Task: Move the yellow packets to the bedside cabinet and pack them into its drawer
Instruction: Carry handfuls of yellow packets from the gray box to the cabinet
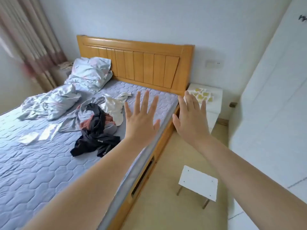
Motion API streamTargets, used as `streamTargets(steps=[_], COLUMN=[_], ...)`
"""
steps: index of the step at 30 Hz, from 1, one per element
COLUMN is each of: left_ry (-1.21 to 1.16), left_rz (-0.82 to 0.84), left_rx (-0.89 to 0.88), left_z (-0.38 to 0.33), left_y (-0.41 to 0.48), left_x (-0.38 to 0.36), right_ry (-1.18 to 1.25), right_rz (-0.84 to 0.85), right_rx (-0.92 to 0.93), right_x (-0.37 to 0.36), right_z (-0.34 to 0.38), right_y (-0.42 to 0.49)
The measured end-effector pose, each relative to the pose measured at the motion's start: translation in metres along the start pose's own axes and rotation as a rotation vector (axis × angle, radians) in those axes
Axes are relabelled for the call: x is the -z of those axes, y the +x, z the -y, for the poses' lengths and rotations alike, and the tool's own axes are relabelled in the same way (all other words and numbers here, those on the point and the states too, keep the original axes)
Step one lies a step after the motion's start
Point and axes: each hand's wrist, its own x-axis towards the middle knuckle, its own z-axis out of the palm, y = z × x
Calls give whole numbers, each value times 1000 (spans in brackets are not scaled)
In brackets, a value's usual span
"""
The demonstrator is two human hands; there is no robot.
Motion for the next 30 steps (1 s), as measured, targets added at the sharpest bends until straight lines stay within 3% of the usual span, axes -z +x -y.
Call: streamTargets(steps=[12, 23, 30], left_ry=[271, 530, 573], left_rz=[-83, -107, -131], left_rx=[425, 611, 769], left_z=[202, 423, 553], left_y=[-222, -551, -663], left_x=[116, 240, 288], right_ry=[313, 521, 561], right_rz=[-40, 4, -15], right_rx=[479, 725, 918], right_x=[42, 105, 114], right_z=[296, 663, 852], right_y=[-43, -207, -249])
